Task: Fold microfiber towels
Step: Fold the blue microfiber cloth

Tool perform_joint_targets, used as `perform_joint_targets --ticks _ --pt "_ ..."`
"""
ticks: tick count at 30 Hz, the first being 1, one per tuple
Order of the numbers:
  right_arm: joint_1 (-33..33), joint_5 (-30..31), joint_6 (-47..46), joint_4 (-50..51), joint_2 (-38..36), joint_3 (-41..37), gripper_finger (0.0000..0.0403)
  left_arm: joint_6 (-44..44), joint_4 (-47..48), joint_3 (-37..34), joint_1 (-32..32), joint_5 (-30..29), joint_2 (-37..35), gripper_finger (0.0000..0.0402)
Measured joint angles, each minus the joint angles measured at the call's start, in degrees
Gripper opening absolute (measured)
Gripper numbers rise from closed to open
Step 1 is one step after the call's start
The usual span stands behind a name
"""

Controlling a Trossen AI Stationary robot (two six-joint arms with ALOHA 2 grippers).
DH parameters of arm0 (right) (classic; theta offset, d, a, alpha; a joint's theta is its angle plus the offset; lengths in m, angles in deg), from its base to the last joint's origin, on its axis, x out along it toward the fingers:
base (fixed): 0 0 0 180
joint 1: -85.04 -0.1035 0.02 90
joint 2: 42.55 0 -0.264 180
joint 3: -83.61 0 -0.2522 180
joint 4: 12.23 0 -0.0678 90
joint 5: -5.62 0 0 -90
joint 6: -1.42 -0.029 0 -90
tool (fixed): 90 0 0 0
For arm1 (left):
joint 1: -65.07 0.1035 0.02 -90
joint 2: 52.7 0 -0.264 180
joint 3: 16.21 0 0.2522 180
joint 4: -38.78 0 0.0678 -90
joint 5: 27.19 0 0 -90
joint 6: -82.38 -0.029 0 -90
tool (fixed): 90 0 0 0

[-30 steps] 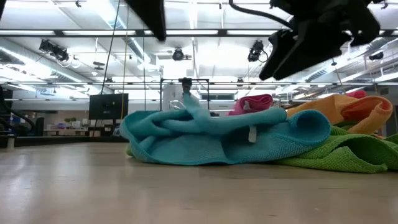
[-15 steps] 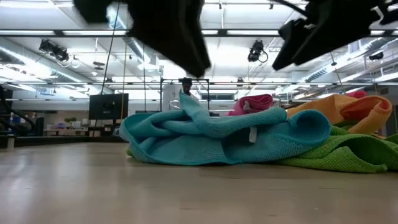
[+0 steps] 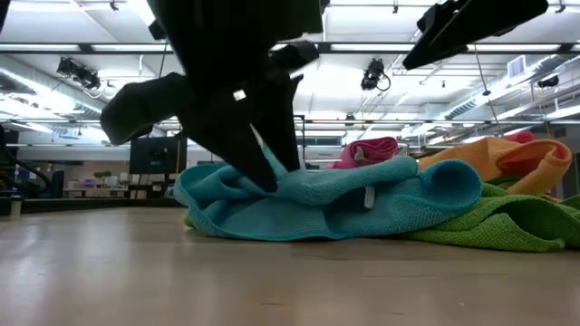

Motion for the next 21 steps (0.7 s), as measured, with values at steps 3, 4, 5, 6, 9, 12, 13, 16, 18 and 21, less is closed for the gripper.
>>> perform_joint_targets --ticks 3,4,5,6,9,12,13,16,18,21 --pt "0.0 0.0 -0.6 0.0 0.0 0.0 0.0251 -4.2 -0.7 -0.3 0.5 0.5 0.0 0.0147" --pt "0.0 0.0 -0.8 0.0 0.0 0.0 0.0251 -4.4 -2.0 -0.3 0.8 0.3 0.0 0.0143" --pt "0.0 0.0 -1.0 0.0 0.0 0.0 0.0251 -4.4 -3.5 -0.3 1.1 0.3 0.0 0.0138" --pt "0.0 0.0 -1.1 0.0 0.0 0.0 0.0251 -4.4 -4.3 -0.3 1.2 0.3 0.0 0.0133" --pt "0.0 0.3 -1.2 0.0 0.0 0.0 0.0251 -4.7 -4.7 -0.3 1.4 0.3 0.0 0.0115" --pt "0.0 1.1 -1.7 0.0 0.0 0.0 0.0251 -4.6 -4.3 -0.3 1.4 0.8 0.0 0.0089" --pt "0.0 1.2 -1.9 0.0 0.0 0.0 0.0251 -4.4 -4.4 -0.3 1.4 1.1 0.0 0.0077" --pt "0.0 1.2 -2.3 0.0 0.0 0.0 0.0251 -3.1 -5.0 -0.3 1.4 1.4 0.0 0.0032" --pt "0.0 1.2 -2.7 0.0 0.0 0.0 0.0251 -0.3 -5.9 -0.3 1.4 1.4 0.0 0.0012" --pt "0.0 1.2 -3.2 0.0 0.0 0.0 0.0251 3.8 -6.3 -0.2 1.8 0.1 -0.6 0.0011"
